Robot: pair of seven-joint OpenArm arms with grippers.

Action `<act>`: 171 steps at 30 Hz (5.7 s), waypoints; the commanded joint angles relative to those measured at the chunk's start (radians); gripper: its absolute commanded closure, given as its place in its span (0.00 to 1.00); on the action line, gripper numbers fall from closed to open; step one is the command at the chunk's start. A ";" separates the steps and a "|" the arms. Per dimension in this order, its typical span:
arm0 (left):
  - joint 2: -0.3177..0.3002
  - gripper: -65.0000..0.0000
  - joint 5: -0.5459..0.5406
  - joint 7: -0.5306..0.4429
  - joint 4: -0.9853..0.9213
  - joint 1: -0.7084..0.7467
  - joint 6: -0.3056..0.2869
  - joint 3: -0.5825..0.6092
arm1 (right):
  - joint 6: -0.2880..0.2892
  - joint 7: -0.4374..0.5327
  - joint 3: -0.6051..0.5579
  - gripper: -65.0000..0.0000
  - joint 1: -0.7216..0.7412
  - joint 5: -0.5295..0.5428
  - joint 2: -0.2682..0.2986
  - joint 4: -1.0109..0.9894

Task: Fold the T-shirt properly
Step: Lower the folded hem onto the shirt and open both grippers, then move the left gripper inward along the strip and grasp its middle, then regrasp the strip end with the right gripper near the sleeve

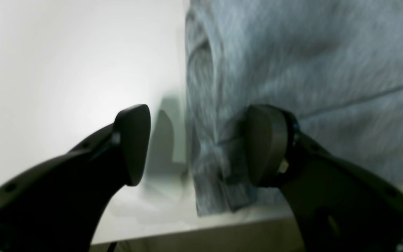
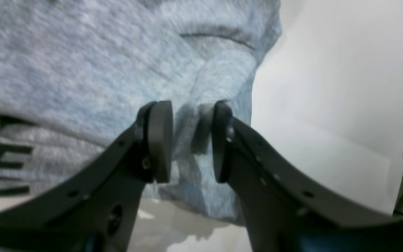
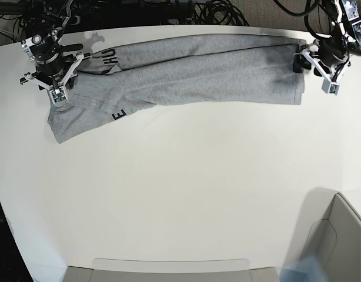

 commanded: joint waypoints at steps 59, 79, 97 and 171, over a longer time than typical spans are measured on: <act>-0.021 1.00 0.570 0.115 -0.507 -0.464 -0.086 -0.091 | 0.012 0.015 0.003 0.71 0.022 0.007 -0.040 0.019; 0.085 1.00 0.707 0.294 0.136 -0.418 -0.086 -0.149 | 0.012 0.015 0.000 0.71 0.022 0.006 -0.048 0.019; 0.369 1.00 0.708 0.294 0.349 -0.282 -0.086 0.123 | 0.012 0.015 -0.028 0.71 0.022 0.006 -0.059 0.017; 0.475 0.93 0.702 0.294 0.342 -0.248 -0.086 0.669 | 0.012 -0.275 -0.026 0.52 0.129 0.342 -0.089 0.074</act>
